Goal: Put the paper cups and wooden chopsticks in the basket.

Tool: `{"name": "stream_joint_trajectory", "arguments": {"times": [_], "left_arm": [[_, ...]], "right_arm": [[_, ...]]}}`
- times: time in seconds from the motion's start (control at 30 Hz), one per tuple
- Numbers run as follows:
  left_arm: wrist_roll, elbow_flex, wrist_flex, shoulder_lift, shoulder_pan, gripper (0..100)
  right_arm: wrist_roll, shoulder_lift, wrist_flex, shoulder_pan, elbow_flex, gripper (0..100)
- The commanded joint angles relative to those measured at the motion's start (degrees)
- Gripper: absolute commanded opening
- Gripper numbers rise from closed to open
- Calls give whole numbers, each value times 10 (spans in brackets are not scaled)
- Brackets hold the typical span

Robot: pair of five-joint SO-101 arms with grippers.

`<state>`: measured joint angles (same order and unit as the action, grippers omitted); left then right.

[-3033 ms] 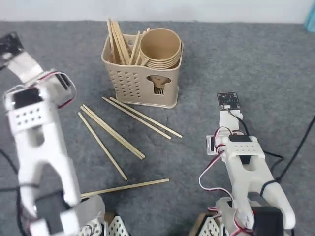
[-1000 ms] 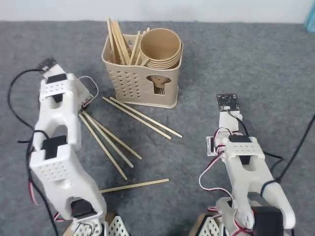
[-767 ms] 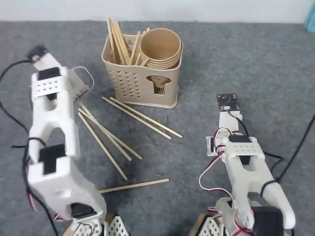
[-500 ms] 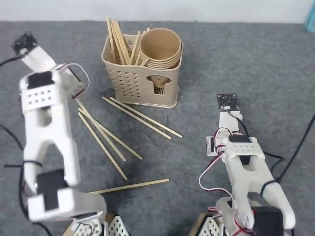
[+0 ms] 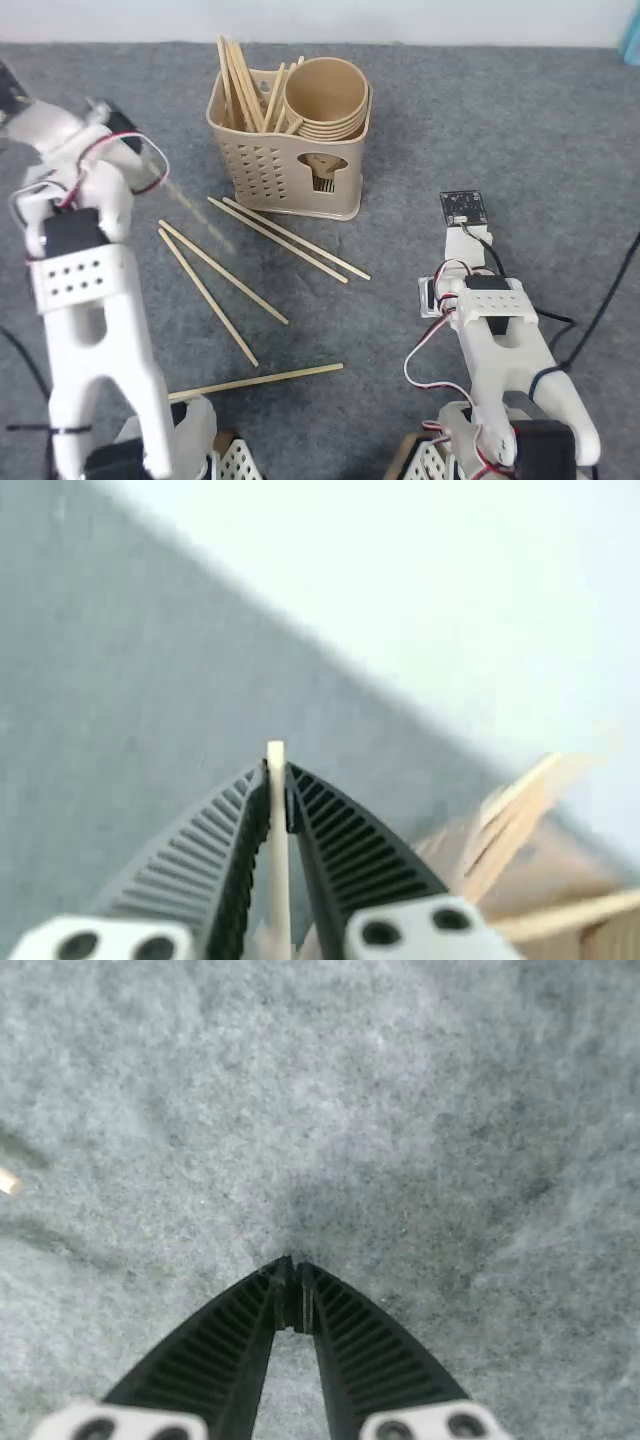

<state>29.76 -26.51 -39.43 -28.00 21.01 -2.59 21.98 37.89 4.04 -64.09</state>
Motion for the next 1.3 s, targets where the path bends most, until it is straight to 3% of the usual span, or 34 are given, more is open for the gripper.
{"name": "stream_joint_trajectory", "arguments": {"times": [0.0, 0.1, 0.2, 0.3, 0.57, 0.77, 0.87, 1.03, 1.27], "left_arm": [[-7, 2, 164, -55, -11, 12], [-18, 2, 291, -60, -20, 12], [-86, 2, 419, -63, -33, 12], [-127, 18, 490, -64, -59, 12], [-131, 103, 404, -59, -163, 12], [-135, 81, 343, -58, -200, 12], [-171, 34, 382, -57, -200, 12], [-206, -35, 547, -10, -197, 12], [-204, -40, 523, 86, -192, 12]], "right_arm": [[-7, 25, -15, 3, 4, 9], [-7, 25, -15, 3, 4, 9], [-7, 25, -15, 3, 4, 9], [-7, 25, -15, 3, 4, 9], [-7, 25, -15, 3, 4, 9], [-7, 25, -15, 3, 4, 9], [-7, 25, -15, 3, 4, 9], [-7, 25, -15, 3, 4, 9], [-7, 25, -15, 3, 4, 9]]}}
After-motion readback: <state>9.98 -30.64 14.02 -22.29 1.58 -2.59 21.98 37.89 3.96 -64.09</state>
